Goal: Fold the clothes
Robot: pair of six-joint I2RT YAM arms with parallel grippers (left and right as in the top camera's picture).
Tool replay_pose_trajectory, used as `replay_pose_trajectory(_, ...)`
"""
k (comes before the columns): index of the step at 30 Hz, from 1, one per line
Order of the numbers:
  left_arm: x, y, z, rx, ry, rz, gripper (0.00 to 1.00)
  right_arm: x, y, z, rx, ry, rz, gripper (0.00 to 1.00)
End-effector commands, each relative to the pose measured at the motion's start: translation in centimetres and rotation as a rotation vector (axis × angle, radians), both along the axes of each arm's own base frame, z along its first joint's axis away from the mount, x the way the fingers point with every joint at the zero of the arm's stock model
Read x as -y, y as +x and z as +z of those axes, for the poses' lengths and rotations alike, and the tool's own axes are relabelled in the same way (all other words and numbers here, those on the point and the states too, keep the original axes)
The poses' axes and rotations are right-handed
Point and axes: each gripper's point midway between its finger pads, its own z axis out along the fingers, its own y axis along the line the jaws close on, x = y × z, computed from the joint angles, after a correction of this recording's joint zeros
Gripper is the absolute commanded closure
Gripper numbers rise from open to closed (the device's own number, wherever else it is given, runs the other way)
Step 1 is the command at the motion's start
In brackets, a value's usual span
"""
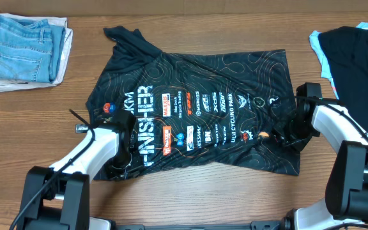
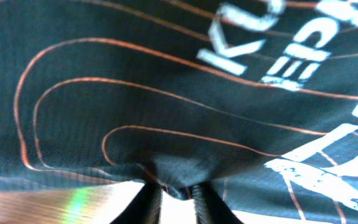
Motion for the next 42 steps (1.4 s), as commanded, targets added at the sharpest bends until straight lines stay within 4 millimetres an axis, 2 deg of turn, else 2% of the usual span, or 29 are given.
replay_pose_trajectory(1,-0.8,-0.7,-1.1,-0.053,0.017,0.034,0.91,0.0,-0.2,-0.2,-0.006,0.001,0.001,0.64)
replay_pose_trajectory(5,-1.0,-0.8,-1.5,-0.072,0.017,0.049,0.96,0.2,-0.2,-0.2,-0.006,-0.011,0.001,0.79)
replay_pose_trajectory(10,-1.0,-0.8,-1.5,-0.074,0.012,0.050,0.96,0.4,-0.2,-0.3,-0.008,-0.025,-0.003,0.96)
replay_pose_trajectory(16,-1.8,-1.0,-1.3,-0.092,0.006,0.101,0.96,0.7,0.3,0.0,0.003,-0.031,-0.030,0.96)
replay_pose_trajectory(22,-3.5,-0.4,-0.7,-0.092,-0.013,0.148,0.96,1.2,1.7,1.8,0.022,-0.055,-0.027,0.96)
replay_pose_trajectory(23,-3.6,-0.3,-0.6,-0.091,-0.015,0.150,0.96,1.2,1.9,1.9,0.029,-0.055,-0.024,0.95)
replay_pose_trajectory(24,-3.8,-0.2,-0.5,-0.090,-0.018,0.151,0.96,1.3,2.1,2.0,0.036,-0.056,-0.022,0.82)
replay_pose_trajectory(25,-3.8,-0.2,-0.5,-0.089,-0.019,0.151,0.96,1.2,2.2,2.0,0.039,-0.055,-0.022,0.59)
replay_pose_trajectory(26,-3.8,-0.2,-0.5,-0.089,-0.019,0.148,0.96,1.2,2.2,2.0,0.040,-0.051,-0.022,0.51)
replay_pose_trajectory(31,-3.8,-0.2,-0.6,-0.088,-0.019,0.148,0.96,-0.3,2.1,2.0,0.040,0.016,-0.012,0.50)
replay_pose_trajectory(37,-3.8,-0.1,-0.6,-0.086,-0.020,0.148,0.96,-0.8,1.6,1.5,0.027,0.017,0.000,0.51)
replay_pose_trajectory(42,-3.7,-0.2,-0.5,-0.088,-0.027,0.146,0.96,-0.9,0.6,0.1,0.017,0.019,-0.003,0.56)
